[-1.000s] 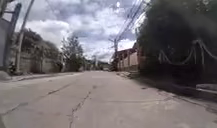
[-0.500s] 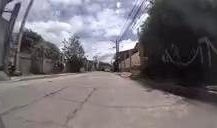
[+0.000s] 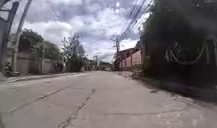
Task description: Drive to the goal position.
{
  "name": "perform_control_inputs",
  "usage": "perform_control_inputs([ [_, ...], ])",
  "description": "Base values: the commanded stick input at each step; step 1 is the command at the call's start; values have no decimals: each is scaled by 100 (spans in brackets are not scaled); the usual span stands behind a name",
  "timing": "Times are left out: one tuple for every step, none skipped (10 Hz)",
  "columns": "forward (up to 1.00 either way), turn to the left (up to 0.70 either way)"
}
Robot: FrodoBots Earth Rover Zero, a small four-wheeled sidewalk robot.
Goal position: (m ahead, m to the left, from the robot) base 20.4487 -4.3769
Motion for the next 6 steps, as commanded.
perform_control_inputs([
  [50, 0],
  [50, 0],
  [50, 0],
  [50, 0],
  [50, 0],
  [50, 0],
])
